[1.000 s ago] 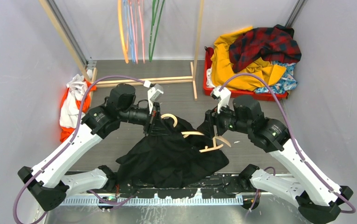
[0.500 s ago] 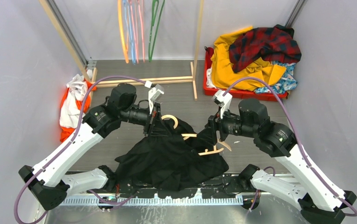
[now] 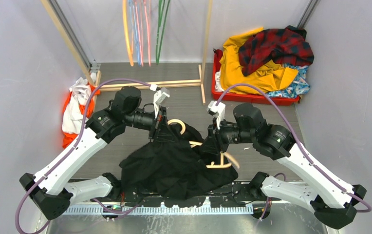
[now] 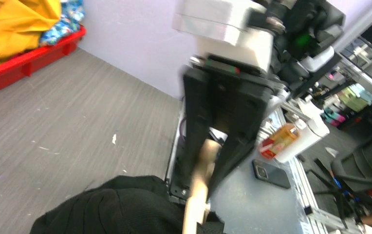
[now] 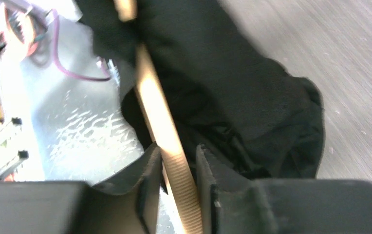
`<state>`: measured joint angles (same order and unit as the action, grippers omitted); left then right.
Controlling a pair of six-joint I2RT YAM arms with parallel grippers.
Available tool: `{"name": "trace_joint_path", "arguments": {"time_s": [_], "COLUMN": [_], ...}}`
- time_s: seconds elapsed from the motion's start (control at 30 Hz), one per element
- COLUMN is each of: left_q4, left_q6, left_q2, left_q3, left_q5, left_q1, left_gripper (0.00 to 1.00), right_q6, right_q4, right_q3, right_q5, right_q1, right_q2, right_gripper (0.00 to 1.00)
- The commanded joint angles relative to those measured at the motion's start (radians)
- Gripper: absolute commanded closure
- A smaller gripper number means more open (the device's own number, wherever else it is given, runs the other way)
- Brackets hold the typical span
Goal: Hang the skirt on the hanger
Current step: Hang the skirt on the hanger.
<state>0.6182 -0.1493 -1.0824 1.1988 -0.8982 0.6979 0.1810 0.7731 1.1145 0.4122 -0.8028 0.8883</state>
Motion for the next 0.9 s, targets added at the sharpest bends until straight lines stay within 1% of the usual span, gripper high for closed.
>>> {"name": "trace_joint_path", "arguments": {"time_s": [0.0,0.03,0.07,0.1,0.27,0.4,0.5,0.57,0.87], "left_q4": [-0.082,-0.082,-0.081,-0.08,-0.064,-0.055,-0.052,-0.051,-0.045], "left_q6": [-0.02,-0.023,-0.024,-0.026,-0.032,-0.033,-0.028,-0.026,-0.002], "left_q2": [0.007,0.005,0.003,0.002,-0.001,0.004,0.008,0.009,-0.001], "left_q3": [0.047,0.048,0.049,0.053,0.073,0.078,0.068,0.063,0.052], "left_q5": [-0.073,-0.074,-0.071,-0.069,-0.066,-0.07,-0.067,-0.065,-0.055], "left_q1": [-0.002,-0.002,-0.002,-0.001,-0.002,-0.001,-0.002,-0.001,0.011], "left_gripper": [0.99,0.99,0.98,0.98,0.91,0.76,0.54,0.48,0.47], "right_q6": [0.016,0.023,0.034,0.051,0.127,0.135,0.129,0.124,0.136], "right_q4": [-0.1,-0.119,-0.144,-0.169,-0.352,-0.443,-0.482,-0.504,-0.647], "right_q3": [-0.007,-0.014,-0.026,-0.042,-0.163,-0.234,-0.255,-0.261,-0.291], "right_q5": [-0.022,-0.041,-0.06,-0.077,-0.097,-0.134,-0.138,-0.126,-0.095], "right_q1": [-0.023,-0.03,-0.033,-0.035,-0.036,-0.036,-0.036,-0.036,-0.036], "right_q2": [0.007,0.001,-0.012,-0.025,-0.118,-0.173,-0.201,-0.213,-0.244], "right_gripper": [0.8,0.9,0.97,0.98,0.98,0.98,0.98,0.98,0.98]}}
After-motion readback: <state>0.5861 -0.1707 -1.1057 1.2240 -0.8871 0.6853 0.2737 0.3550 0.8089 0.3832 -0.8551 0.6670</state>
